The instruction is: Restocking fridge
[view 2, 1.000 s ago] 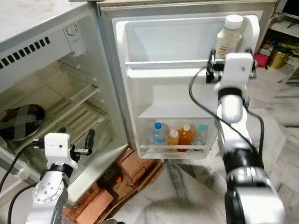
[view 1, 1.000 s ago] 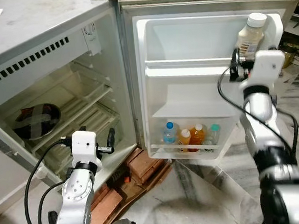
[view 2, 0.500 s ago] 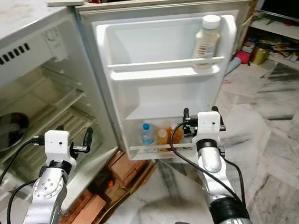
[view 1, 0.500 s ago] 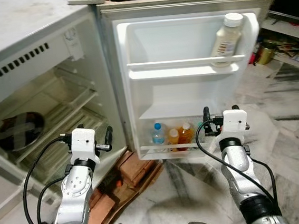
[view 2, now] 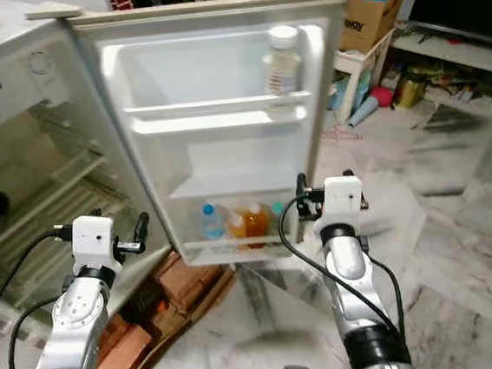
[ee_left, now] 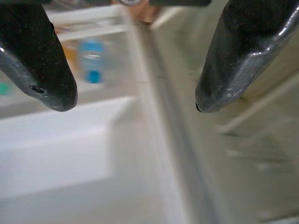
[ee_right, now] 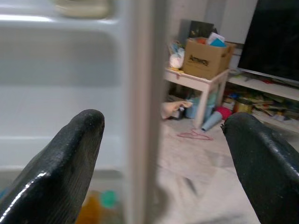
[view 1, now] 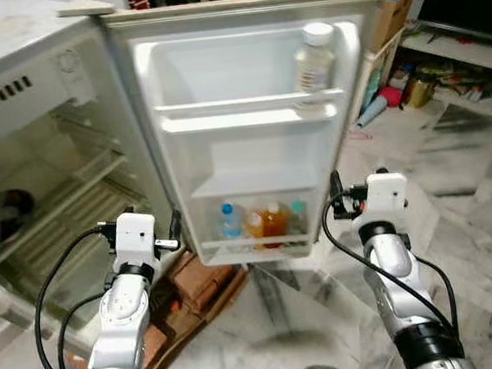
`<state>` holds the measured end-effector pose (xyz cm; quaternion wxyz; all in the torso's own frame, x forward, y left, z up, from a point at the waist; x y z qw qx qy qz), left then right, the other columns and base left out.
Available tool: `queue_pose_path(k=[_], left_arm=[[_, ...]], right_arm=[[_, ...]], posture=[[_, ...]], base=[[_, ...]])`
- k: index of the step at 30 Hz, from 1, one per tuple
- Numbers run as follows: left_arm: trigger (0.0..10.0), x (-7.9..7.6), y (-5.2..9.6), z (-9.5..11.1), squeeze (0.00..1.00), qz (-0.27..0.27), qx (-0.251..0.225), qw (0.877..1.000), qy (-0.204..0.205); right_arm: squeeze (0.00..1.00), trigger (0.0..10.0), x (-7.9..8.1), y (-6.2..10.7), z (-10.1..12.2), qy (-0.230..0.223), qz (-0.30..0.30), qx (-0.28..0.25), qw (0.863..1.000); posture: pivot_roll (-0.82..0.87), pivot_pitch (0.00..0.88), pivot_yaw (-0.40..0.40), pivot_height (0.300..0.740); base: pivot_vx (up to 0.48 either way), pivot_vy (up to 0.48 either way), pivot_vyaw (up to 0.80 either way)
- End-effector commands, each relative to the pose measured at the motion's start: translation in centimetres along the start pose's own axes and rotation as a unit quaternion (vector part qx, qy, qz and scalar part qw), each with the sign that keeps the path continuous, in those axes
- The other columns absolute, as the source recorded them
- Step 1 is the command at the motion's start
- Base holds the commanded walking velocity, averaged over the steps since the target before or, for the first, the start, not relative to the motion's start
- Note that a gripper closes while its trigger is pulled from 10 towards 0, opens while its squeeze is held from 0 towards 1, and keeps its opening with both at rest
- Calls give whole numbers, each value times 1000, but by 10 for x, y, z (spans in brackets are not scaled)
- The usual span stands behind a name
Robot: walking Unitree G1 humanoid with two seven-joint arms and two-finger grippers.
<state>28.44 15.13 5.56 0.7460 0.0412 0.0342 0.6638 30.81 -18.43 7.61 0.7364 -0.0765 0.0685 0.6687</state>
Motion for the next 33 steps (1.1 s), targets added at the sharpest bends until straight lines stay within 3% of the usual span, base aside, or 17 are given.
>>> queue_pose_path(k=[1, 33], left_arm=[[10000, 3, -1, 1, 0, -3, -1, 1000, -11], [10000, 3, -4, 1, 0, -2, 2, 1000, -22]], right_arm=[[0, 10000, 4, -4, 12, -7, 7, -23, 1000], [0, 10000, 17, -10, 28, -19, 41, -51, 998]], posture=[[-33, 0, 10, 740], [-36, 0, 15, 740]], base=[[0, -424, 712], [0, -478, 797]])
Point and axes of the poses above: a point about 5 cm out from each wrist's last joint towards the gripper, its own y axis pointing back from the gripper into the wrist, its own z axis along the axis of the wrist's last joint, x = y × z, the point moved 2 cm from there along -y, pointing out of the wrist towards the gripper, and after that the axes turned 8 degrees about y, right-handed, at the moved point
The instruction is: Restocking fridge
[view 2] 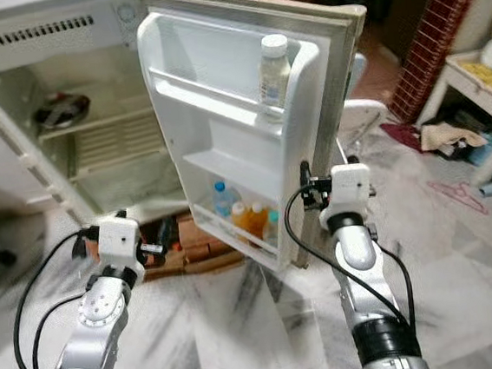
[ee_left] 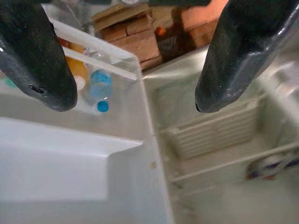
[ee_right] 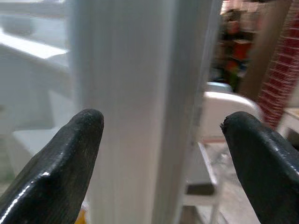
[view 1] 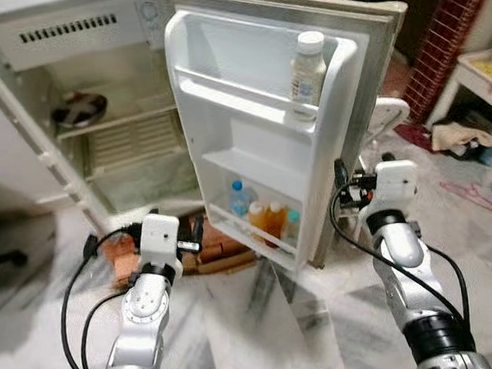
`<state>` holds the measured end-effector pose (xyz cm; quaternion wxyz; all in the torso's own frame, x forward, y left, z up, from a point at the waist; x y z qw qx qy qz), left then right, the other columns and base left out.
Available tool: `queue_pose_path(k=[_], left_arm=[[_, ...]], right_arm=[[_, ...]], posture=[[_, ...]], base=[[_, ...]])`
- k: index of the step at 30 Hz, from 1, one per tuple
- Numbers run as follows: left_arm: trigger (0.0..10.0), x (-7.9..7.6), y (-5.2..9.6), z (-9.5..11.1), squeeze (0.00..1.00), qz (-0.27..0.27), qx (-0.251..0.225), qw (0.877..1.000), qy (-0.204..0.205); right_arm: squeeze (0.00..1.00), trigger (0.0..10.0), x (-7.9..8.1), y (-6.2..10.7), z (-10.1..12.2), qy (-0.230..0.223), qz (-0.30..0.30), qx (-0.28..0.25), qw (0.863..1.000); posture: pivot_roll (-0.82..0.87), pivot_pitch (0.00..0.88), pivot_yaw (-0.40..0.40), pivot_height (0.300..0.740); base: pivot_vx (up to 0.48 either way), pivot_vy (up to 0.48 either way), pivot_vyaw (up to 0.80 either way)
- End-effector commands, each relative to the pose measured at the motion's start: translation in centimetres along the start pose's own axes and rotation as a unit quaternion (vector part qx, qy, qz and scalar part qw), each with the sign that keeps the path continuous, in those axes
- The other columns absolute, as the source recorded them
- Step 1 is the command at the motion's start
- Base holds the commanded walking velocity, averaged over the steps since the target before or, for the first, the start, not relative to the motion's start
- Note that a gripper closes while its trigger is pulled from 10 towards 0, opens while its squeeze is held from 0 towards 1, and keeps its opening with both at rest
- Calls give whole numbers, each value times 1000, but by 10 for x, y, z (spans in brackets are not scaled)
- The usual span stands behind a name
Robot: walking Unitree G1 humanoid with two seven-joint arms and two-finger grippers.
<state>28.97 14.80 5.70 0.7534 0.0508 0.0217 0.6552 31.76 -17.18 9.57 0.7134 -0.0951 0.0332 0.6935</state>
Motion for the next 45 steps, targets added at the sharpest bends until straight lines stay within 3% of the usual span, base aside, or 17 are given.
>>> queue_pose_path(k=[1, 20, 24, 28, 36, 39, 45], left_arm=[[10000, 6, 2, -2, 0, 10, 4, 1000, -5], [10000, 8, 2, -3, 0, 14, 6, 1000, -3], [10000, 7, 6, -5, 0, 15, 9, 1000, -7], [10000, 10, 11, -11, 0, 25, 22, 999, 31], [10000, 12, 21, -21, 0, 30, 42, 998, 32], [10000, 10, 27, -25, 0, 28, 52, 998, 34], [10000, 6, 29, -28, 0, 21, 62, 997, 34]], right_arm=[[0, 10000, 8, -3, 6, -5, 15, -11, 1000], [0, 10000, 15, -7, 10, -8, 41, -20, 999], [0, 10000, 15, -8, 8, -9, 39, -16, 999], [0, 10000, 14, -10, 7, -14, 34, -13, 999], [0, 10000, 12, -12, 7, -12, 44, -12, 999], [0, 10000, 18, -19, 12, -30, 65, -18, 997], [0, 10000, 58, -46, 51, -101, 130, -47, 985]], posture=[[-36, 0, 15, 740], [-30, 0, 14, 740], [-29, 0, 15, 740], [-21, 0, 16, 740], [-10, 0, 12, 740], [-13, 0, 16, 740], [-7, 0, 18, 740]], base=[[0, -469, 794], [0, -469, 719], [0, -370, 0], [0, 0, 0], [0, 0, 0], [0, 0, 0], [0, 0, 0]])
Point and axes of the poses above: a point about 5 cm out from each wrist's last joint towards the gripper, its own y axis pointing back from the gripper into the wrist, its own z axis along the axis of the wrist's last joint, x = y × z, the point moved 2 cm from there along -y, pointing out of the wrist towards the gripper, and after that the axes turned 8 degrees about y, right-handed, at the moved point
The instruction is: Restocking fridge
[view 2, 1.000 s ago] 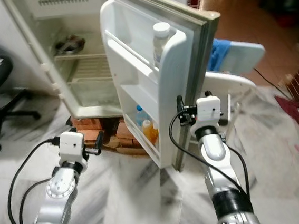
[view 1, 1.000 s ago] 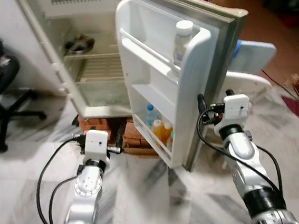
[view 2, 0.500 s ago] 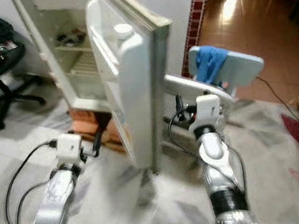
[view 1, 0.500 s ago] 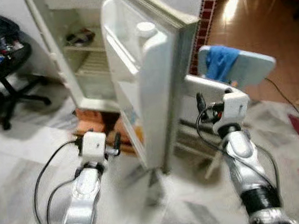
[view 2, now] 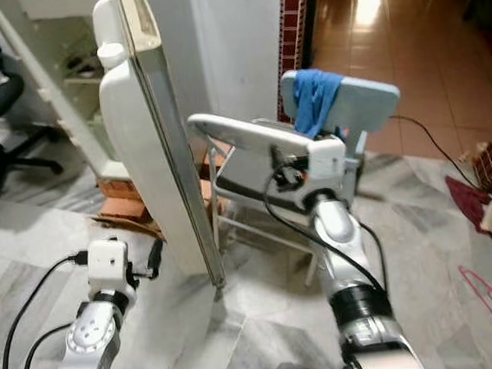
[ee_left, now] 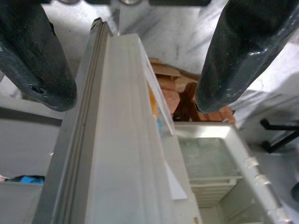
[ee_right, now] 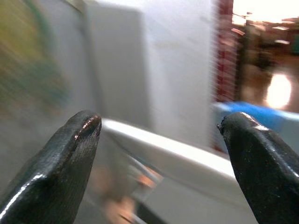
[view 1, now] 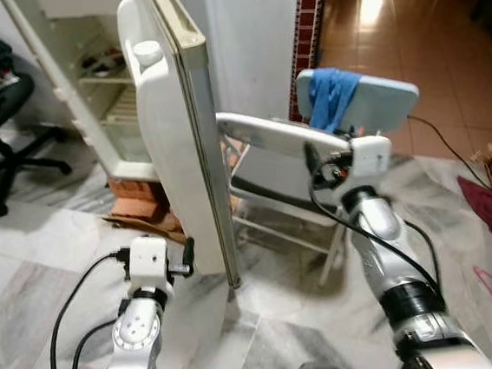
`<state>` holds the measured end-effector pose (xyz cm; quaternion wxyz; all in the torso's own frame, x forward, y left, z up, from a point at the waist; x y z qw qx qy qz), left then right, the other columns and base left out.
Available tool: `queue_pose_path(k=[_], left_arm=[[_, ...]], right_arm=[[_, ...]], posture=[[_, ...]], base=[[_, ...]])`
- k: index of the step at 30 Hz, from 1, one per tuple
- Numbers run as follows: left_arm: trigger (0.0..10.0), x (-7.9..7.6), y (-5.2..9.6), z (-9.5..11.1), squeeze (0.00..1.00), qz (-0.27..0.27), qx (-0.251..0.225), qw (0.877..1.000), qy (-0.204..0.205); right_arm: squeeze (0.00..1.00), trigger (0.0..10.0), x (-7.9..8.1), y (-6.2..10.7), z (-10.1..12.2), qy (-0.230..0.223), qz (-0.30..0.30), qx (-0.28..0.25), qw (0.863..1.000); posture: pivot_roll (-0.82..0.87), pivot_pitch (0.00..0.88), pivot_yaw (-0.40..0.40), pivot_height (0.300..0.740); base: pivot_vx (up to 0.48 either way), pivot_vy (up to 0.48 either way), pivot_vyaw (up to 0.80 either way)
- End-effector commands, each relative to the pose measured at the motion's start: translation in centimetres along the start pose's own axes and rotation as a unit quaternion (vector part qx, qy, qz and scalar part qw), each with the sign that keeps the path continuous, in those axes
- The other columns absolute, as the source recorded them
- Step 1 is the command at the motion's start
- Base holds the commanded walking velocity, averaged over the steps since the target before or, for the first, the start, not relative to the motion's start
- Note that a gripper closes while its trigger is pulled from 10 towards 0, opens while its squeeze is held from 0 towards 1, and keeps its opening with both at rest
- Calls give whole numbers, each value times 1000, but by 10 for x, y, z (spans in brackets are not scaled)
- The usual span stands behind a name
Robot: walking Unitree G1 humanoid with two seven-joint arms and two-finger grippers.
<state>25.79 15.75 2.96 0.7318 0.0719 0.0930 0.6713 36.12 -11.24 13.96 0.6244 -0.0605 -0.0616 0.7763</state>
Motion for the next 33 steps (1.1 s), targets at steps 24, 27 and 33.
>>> queue_pose_path(k=[24, 27, 33], left_arm=[[10000, 5, -3, 8, 0, 11, -3, 1000, 1], [10000, 5, -3, 9, 0, 12, -4, 1000, 1], [10000, 8, -10, 11, 0, 14, 0, 1000, 1]], right_arm=[[0, 10000, 161, 19, 29, -133, 370, -10, 919], [0, 10000, 153, 19, 21, -118, 359, 1, 926], [0, 10000, 95, 12, 3, -35, 234, 12, 972]], posture=[[21, 0, 3, 740], [21, 0, 4, 740], [20, 0, 2, 740]], base=[[0, 0, 0], [0, 0, 0], [0, 0, 0]])
Point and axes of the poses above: a point about 5 cm out from each wrist's last joint towards the gripper, its own y axis pointing back from the gripper into the wrist, its own z axis along the axis of the wrist's last joint, x = y × z, the point moved 2 cm from there along -y, pointing out of the wrist towards the gripper, and after that the axes turned 8 degrees about y, right-handed, at the moved point
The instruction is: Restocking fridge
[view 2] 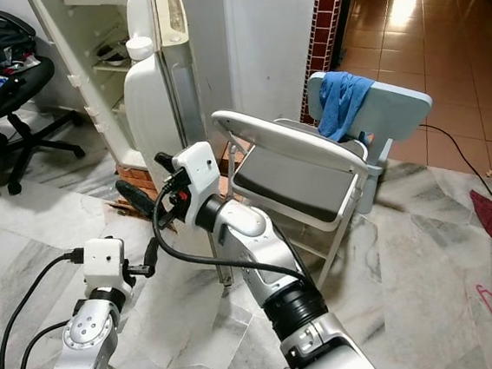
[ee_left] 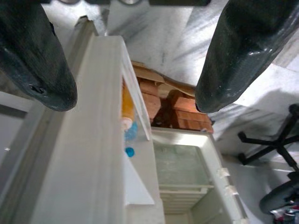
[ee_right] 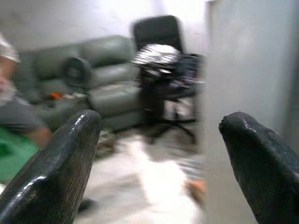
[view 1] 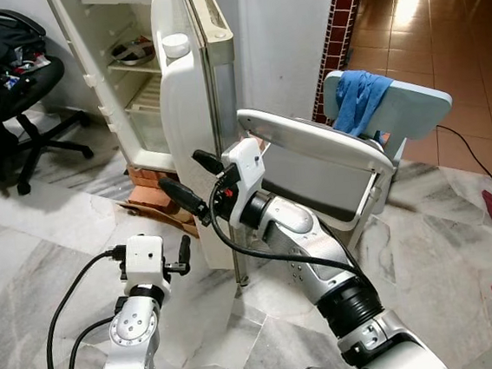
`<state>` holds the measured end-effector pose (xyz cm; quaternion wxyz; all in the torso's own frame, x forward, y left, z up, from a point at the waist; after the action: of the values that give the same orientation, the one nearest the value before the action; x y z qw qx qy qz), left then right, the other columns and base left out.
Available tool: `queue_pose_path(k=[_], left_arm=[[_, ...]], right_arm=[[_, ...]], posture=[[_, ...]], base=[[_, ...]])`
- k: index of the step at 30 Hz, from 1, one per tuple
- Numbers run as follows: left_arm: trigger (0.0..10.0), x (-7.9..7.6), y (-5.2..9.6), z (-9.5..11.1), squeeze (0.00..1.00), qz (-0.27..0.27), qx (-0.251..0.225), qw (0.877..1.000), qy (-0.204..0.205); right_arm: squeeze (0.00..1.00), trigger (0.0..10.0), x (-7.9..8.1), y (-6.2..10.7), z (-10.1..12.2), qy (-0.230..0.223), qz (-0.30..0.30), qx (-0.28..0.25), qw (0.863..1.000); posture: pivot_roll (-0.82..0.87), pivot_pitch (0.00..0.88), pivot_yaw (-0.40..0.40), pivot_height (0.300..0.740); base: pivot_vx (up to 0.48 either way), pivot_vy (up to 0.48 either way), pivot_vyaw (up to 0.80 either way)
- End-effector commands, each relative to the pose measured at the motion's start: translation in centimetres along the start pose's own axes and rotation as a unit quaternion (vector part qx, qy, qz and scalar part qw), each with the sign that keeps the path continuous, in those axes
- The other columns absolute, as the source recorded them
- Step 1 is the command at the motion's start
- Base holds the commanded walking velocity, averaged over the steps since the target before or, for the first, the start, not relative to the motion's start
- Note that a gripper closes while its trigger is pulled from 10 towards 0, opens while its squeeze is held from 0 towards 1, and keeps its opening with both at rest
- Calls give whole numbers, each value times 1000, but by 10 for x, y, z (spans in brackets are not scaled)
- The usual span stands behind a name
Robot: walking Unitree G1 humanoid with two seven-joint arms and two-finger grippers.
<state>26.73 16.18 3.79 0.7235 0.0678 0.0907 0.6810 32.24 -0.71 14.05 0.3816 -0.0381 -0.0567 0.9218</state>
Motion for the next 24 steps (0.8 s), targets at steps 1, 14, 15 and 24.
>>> queue_pose_path(k=[1, 14, 15, 24], left_arm=[[10000, 4, -4, 2, 0, 3, 4, 1000, -1], [10000, 7, -4, 6, 0, 0, -5, 1000, 6], [10000, 7, -4, 7, 0, -1, -6, 1000, 4], [10000, 3, -3, 6, 0, -2, -8, 1000, 3]], right_arm=[[0, 10000, -23, 10, -2, -1, -65, -1, 998], [0, 10000, -71, 36, -13, 25, -225, 31, 973], [0, 10000, -70, 34, -12, 25, -223, 29, 974], [0, 10000, -74, 21, -2, 47, -238, 15, 970]], posture=[[19, 0, 3, 740], [15, 0, 12, 740], [15, 0, 12, 740], [24, 0, 7, 740]], base=[[0, 0, 0], [0, 295, 0], [0, 480, 0], [0, 107, 0]])
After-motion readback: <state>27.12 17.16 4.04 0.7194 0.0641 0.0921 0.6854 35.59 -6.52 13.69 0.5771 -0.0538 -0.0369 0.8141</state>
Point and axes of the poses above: a point about 5 cm out from each wrist's last joint towards the gripper, its own y axis pointing back from the gripper into the wrist, its own z axis along the axis of the wrist's last joint, x = y × z, the point moved 2 cm from there along -y, pointing out of the wrist towards the gripper, and after that the axes turned 8 degrees about y, right-handed, at the moved point
